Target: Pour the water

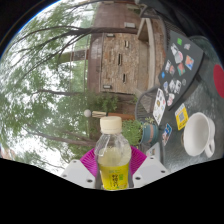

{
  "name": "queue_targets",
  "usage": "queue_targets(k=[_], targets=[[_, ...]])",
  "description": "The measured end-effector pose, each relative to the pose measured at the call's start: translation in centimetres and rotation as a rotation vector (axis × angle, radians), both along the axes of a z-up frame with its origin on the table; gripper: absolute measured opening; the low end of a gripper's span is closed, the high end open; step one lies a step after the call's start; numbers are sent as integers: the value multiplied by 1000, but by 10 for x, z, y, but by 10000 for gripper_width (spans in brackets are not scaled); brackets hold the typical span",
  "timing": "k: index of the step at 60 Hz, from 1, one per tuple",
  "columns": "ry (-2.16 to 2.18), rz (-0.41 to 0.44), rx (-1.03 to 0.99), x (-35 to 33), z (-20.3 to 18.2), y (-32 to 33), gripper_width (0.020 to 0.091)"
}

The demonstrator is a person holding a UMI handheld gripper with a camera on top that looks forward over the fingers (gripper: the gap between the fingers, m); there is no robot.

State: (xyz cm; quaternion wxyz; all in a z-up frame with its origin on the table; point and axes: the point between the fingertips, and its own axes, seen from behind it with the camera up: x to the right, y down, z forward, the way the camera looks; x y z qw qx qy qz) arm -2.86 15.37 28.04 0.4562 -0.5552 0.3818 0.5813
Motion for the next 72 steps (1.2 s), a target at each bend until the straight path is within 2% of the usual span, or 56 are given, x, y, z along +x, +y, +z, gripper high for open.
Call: queue_targets(k=[3,7,13,17,24,31,32,39,42,47,53,55,58,60,72], targets=[[-339,-77,53,36,12,-2,375],[-761,-242,112,99,35,-16,402],[-1256,-449,48,208,3,-19,422],[-1481,-507,-11,266,-45,-18,420],[-1554,-442,-129,312,-149,-32,421],[-1536,-417,-163,330,-207,-52,421],[-1530,-416,-164,328,-209,-35,420],[-1518,-364,-237,339,-261,-47,424],[-1508,-398,-203,344,-252,-49,421],[-1509,-379,-216,341,-249,-52,425],[-1504,-351,-239,343,-246,-64,538],[-1498,-328,-273,339,-254,-64,622],[-1475,-278,-297,336,-255,-78,791],[-1460,-276,-295,336,-251,-87,859],[-1457,-271,-353,313,-226,-162,838]])
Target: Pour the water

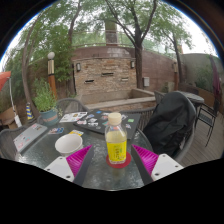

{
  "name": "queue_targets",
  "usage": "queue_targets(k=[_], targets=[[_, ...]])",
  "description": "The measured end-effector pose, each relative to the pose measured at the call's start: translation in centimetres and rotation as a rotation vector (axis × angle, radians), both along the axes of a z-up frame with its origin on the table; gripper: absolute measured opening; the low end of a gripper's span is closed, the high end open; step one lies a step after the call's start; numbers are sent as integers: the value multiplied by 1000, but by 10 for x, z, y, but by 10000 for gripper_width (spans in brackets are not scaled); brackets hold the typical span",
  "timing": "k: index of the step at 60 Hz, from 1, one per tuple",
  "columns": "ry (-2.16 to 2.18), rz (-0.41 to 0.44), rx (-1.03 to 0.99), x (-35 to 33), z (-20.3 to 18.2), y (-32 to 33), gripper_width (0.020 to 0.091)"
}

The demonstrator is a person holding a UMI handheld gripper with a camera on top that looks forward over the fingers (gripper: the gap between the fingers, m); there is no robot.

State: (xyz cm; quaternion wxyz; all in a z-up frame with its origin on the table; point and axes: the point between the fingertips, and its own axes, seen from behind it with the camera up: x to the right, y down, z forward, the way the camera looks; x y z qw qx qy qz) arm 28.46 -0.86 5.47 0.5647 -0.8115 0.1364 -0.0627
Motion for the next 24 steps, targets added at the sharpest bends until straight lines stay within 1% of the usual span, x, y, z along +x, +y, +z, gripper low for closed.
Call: queue_targets(k=[13,24], targets=[[13,-12,-50,-67,46,-120,838],[114,-25,-56,-153,84,-210,839]])
